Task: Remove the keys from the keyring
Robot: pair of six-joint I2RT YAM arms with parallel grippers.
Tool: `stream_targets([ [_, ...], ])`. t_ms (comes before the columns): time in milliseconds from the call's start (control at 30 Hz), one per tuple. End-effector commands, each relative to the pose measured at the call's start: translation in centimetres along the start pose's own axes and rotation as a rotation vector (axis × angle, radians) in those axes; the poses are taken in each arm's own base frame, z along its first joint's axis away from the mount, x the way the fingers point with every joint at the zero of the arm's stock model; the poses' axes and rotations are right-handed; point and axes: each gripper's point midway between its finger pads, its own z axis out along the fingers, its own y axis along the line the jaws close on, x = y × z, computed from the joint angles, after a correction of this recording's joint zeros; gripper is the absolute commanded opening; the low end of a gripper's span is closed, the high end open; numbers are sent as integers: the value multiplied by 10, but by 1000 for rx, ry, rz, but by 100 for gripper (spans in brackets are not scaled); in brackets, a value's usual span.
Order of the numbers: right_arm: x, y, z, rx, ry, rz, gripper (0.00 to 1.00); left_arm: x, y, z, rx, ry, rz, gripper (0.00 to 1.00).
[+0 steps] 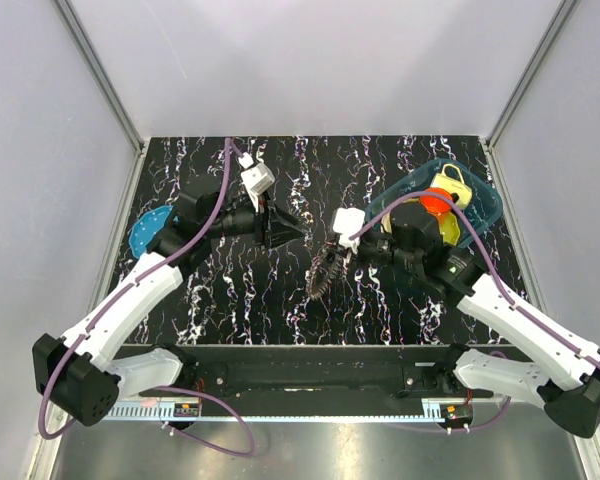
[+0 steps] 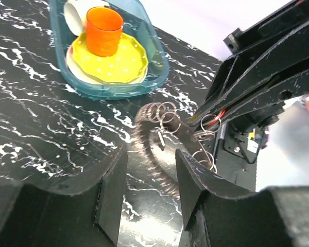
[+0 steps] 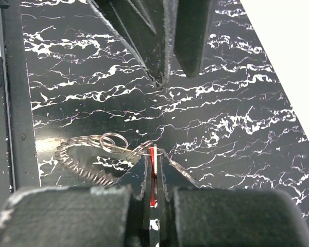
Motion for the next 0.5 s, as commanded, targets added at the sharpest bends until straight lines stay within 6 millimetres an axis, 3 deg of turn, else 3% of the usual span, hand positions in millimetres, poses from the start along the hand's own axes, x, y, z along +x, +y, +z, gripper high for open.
stream_targets([
  [0,-25,-17,-1,51,-14,72,0,-19,7,-14,-108,-61,131,45],
  [100,-19,-18,3,47,37,122,0,-28,2,-20,-124,-141,167,45],
  [133,-15,-16,4,41,53,137,0,-19,3,-20,-129,-146,166,45],
  [467,-18,-13,12,11,97,262,0,-10,-25,-12,-57,-198,306,45],
])
